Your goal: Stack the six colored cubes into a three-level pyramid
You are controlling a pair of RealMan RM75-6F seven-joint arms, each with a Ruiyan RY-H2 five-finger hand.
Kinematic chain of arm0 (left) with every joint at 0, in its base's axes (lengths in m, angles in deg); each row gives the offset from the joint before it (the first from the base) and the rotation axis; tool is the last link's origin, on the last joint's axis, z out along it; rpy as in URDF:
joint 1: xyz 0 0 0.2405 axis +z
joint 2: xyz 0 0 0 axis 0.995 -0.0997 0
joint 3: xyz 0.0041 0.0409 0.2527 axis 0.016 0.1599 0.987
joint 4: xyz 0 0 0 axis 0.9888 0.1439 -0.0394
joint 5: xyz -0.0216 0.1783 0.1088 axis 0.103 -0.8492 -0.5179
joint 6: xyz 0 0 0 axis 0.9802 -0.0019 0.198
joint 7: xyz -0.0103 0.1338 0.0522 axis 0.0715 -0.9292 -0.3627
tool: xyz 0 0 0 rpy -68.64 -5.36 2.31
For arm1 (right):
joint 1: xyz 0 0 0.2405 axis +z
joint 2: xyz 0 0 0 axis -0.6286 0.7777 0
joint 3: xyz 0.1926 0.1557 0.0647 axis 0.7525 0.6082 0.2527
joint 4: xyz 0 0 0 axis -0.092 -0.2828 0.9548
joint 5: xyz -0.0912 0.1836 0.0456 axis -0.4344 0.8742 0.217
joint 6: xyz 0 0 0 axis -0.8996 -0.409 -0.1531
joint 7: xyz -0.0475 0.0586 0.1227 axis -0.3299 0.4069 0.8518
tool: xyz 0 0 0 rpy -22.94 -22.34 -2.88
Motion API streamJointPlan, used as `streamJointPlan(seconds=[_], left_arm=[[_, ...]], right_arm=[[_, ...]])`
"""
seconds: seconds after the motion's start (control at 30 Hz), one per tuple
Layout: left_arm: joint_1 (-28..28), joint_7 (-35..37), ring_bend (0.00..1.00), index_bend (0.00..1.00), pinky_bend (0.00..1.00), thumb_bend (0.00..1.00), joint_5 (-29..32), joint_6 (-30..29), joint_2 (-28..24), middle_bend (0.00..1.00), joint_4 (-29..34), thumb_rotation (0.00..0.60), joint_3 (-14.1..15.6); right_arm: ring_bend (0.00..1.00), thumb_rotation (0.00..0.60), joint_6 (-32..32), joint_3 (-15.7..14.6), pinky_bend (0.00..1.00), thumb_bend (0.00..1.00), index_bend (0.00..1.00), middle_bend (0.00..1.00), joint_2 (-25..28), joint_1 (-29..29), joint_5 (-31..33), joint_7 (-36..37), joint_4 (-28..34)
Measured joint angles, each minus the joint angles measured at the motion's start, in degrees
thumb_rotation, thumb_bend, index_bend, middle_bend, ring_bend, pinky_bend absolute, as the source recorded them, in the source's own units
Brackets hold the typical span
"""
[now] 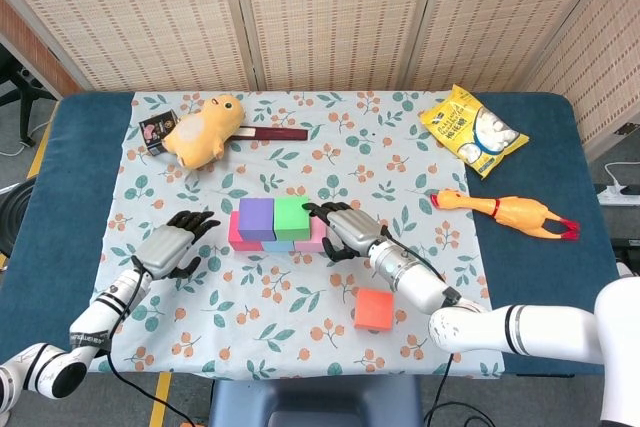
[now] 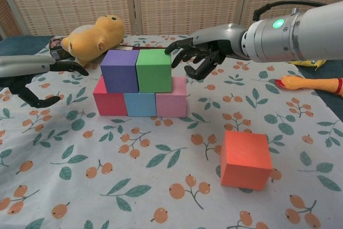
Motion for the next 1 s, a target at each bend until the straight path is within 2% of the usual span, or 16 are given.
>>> streamJointPlan(seconds=[1.0], left_arm=[[-0.9,-1.0,0.00,0.10,0.02,0.53,-0.3,-1.2,0.3,0.00,0.3,0.600,1.2]], right_arm=[[0.00,0.600,-2.2,-1.7,0.00,0.65,0.00,0.12,0.0,0.0,-0.9,-1.5,1.6]])
